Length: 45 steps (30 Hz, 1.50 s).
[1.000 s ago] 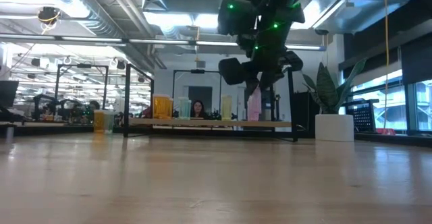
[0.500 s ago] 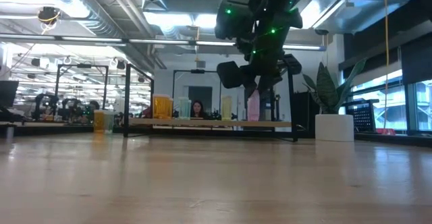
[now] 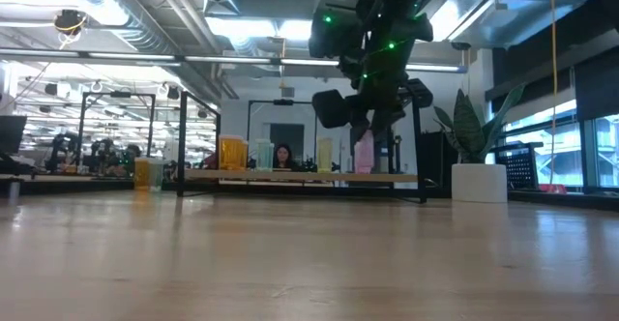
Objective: Pick and place medicine bottles onto shelf by color
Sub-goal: Put the pink pill bottle on the shelf aligned with the other pink pill bottles
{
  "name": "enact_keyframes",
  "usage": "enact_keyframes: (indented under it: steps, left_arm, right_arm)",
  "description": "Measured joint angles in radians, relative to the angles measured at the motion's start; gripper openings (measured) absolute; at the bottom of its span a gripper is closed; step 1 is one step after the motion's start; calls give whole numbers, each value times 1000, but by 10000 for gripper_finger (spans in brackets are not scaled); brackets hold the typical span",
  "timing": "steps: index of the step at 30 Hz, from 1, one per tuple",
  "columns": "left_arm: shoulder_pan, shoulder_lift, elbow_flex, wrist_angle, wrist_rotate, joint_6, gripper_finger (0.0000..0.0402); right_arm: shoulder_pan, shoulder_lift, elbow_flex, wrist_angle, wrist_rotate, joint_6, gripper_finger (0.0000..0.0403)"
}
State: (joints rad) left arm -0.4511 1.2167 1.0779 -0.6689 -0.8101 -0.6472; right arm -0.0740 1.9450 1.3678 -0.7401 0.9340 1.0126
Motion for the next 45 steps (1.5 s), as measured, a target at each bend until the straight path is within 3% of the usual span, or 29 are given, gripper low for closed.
enact_keyframes:
  steps: [19,32,45]
  left_arm:
    - [-1,0,0,10,1,2,151]
    - [-1,0,0,11,1,2,151]
    - [-1,0,0,11,16,3,151]
  right_arm:
    - [-2,38,2,1,-4,-28,122]
    - [-2,42,-1,-3,-31,-6,190]
    - [-2,41,-1,-5,-23,-7,197]
